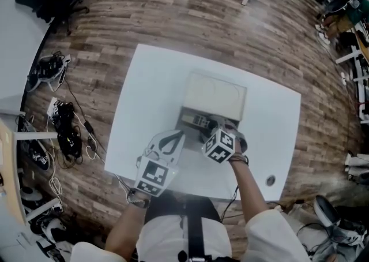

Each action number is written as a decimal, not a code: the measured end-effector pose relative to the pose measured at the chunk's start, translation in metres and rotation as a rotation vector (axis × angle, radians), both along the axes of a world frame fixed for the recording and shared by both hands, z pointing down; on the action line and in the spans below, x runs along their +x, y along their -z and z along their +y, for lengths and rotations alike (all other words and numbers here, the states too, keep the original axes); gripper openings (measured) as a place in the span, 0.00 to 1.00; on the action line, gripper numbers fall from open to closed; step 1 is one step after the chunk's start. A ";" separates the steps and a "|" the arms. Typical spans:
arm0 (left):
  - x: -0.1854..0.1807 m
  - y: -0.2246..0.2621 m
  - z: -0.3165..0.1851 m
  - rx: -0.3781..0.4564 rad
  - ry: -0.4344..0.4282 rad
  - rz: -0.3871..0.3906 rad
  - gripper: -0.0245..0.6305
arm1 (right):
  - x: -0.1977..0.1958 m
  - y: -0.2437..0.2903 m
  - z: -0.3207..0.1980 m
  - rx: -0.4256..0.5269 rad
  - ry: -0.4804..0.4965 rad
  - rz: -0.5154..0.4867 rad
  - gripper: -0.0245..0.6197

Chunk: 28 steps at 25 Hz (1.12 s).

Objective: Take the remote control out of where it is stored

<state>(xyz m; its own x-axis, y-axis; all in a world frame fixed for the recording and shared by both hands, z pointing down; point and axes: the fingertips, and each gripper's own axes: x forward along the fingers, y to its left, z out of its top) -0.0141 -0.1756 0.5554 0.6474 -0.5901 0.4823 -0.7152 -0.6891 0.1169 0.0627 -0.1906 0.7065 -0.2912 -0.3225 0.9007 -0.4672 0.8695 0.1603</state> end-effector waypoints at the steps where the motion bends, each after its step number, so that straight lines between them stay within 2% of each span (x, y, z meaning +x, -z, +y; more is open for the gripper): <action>1: 0.000 -0.001 0.000 -0.003 -0.001 0.000 0.02 | 0.001 -0.002 0.000 0.000 0.005 0.014 0.34; 12: 0.000 -0.003 0.007 -0.017 -0.008 0.012 0.02 | 0.004 -0.008 -0.001 -0.015 -0.001 0.017 0.34; 24: -0.003 -0.003 0.010 -0.016 -0.006 0.012 0.02 | 0.001 -0.008 0.017 -0.063 0.063 0.023 0.34; 28: -0.003 -0.004 0.011 -0.017 -0.005 0.011 0.02 | 0.002 -0.009 0.012 -0.043 0.047 0.032 0.34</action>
<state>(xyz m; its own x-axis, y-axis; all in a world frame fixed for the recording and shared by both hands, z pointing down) -0.0168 -0.1641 0.5599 0.6558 -0.5784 0.4852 -0.7103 -0.6905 0.1368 0.0649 -0.1787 0.7158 -0.2762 -0.2700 0.9224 -0.4207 0.8969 0.1365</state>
